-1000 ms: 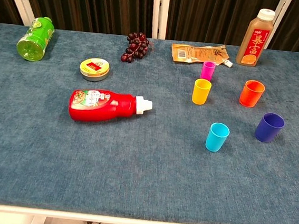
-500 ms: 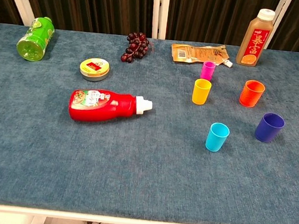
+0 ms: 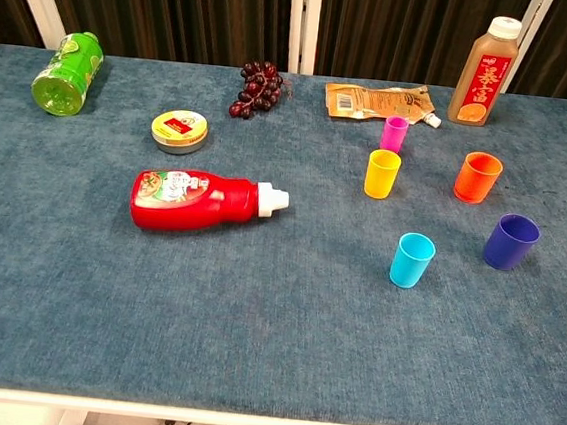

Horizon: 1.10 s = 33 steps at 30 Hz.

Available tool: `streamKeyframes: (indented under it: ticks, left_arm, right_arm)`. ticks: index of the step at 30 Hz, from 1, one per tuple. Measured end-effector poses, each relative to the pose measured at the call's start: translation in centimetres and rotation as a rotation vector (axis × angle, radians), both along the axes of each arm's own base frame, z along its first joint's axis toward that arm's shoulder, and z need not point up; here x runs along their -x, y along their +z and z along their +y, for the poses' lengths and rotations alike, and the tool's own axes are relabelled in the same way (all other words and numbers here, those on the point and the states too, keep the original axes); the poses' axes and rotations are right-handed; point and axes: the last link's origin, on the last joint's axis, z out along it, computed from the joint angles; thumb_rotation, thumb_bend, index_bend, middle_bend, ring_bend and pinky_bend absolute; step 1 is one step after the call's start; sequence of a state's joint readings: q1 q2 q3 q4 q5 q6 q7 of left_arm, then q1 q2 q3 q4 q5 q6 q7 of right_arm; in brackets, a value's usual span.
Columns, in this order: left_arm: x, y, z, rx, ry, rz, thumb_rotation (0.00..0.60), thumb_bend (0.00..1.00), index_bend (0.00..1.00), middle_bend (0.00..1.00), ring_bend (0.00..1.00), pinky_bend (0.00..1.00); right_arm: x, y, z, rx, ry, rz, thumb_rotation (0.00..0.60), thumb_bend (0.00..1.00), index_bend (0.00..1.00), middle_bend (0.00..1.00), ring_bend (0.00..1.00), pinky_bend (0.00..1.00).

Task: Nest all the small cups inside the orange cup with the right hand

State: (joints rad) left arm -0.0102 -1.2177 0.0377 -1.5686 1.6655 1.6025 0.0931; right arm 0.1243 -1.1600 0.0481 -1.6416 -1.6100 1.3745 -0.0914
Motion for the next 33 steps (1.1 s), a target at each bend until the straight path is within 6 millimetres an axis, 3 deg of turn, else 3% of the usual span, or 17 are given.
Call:
streamKeyframes:
  ticks: [7, 14, 19, 26, 33]
  left_arm:
    - [0.3, -0.2, -0.2, 0.004, 0.012, -0.004, 0.600, 0.10, 0.01, 0.00, 0.00, 0.00]
    - [0.5, -0.2, -0.2, 0.006, 0.019, -0.009, 0.600, 0.10, 0.01, 0.00, 0.00, 0.00]
    - [0.5, -0.1, -0.3, 0.004, 0.016, -0.010, 0.600, 0.10, 0.01, 0.00, 0.00, 0.00]
    - [0.7, -0.2, -0.5, 0.003, 0.024, -0.014, 0.600, 0.10, 0.01, 0.00, 0.00, 0.00]
    - [0.7, -0.1, -0.4, 0.002, 0.024, -0.014, 0.600, 0.10, 0.01, 0.00, 0.00, 0.00]
  right_arm:
    - [-1.6, -2.9, -2.4, -0.104, 0.001, 0.092, 0.600, 0.12, 0.00, 0.00, 0.00, 0.00]
    - [-3.1, -6.2, -3.3, -0.157, -0.001, 0.126, 0.600, 0.15, 0.00, 0.01, 0.00, 0.00]
    - [-3.3, -8.1, -4.1, -0.169, -0.037, 0.136, 0.600, 0.16, 0.00, 0.05, 0.07, 0.00]
    - [-3.8, -9.2, -5.4, -0.146, -0.046, 0.131, 0.600, 0.21, 0.07, 0.15, 0.19, 0.14]
    - [-4.1, -10.1, -6.2, -0.142, -0.052, 0.140, 0.600, 0.23, 0.15, 0.23, 0.23, 0.18]
